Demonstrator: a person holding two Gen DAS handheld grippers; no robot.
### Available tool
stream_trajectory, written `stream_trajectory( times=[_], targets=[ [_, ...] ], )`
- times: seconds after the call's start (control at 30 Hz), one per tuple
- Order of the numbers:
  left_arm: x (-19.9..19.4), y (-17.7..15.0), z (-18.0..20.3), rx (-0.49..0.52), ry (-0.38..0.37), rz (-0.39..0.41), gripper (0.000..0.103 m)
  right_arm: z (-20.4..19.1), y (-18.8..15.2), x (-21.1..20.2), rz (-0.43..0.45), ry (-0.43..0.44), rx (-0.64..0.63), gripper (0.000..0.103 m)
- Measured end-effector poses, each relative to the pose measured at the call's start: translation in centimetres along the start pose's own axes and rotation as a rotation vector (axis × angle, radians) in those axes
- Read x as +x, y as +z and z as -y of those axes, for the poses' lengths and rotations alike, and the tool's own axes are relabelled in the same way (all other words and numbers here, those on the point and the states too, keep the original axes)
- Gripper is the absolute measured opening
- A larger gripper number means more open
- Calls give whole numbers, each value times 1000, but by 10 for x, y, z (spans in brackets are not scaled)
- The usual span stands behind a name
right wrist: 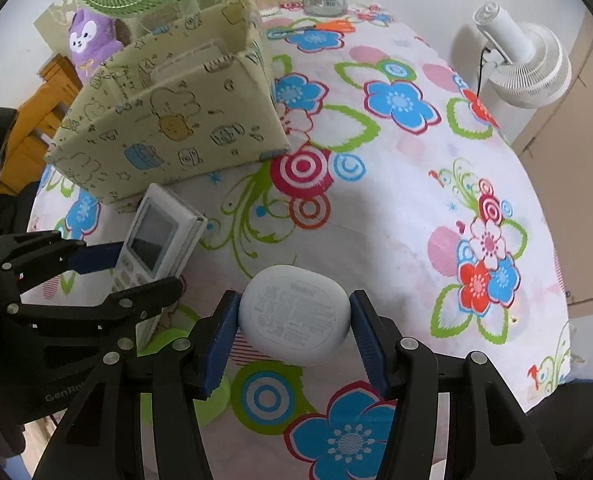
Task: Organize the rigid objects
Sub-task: 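Lift the remote with the left tool toward the fabric box while the right tool holds the case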
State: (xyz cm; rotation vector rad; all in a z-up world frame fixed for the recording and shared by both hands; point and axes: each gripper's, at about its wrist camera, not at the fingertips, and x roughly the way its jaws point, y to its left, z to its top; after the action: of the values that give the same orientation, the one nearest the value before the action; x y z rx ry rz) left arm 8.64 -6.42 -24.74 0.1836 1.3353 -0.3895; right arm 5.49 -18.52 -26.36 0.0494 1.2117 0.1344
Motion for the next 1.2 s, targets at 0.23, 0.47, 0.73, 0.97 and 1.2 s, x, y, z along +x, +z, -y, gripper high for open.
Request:
stream_trajectory(
  times=[0.23, 0.47, 0.73, 0.97, 1.2],
  targets=[
    [-16, -2, -3, -53, 25, 41, 47, -10, 9, -17, 32, 6, -40, 59],
    [-36, -10, -4, -101, 49, 85, 47, -18, 18, -36, 65, 11, -84, 59],
    [-58, -11, -6, -134, 72, 122, 47, -26, 25, -55, 97, 21, -119, 59],
    [-79, -10, -5, -161, 88, 165, 47, -30, 33, -75, 131, 23, -138, 59],
    [-95, -7, -8, -192, 103, 190, 47, -34, 41, -90, 156, 30, -162, 59]
  ],
)
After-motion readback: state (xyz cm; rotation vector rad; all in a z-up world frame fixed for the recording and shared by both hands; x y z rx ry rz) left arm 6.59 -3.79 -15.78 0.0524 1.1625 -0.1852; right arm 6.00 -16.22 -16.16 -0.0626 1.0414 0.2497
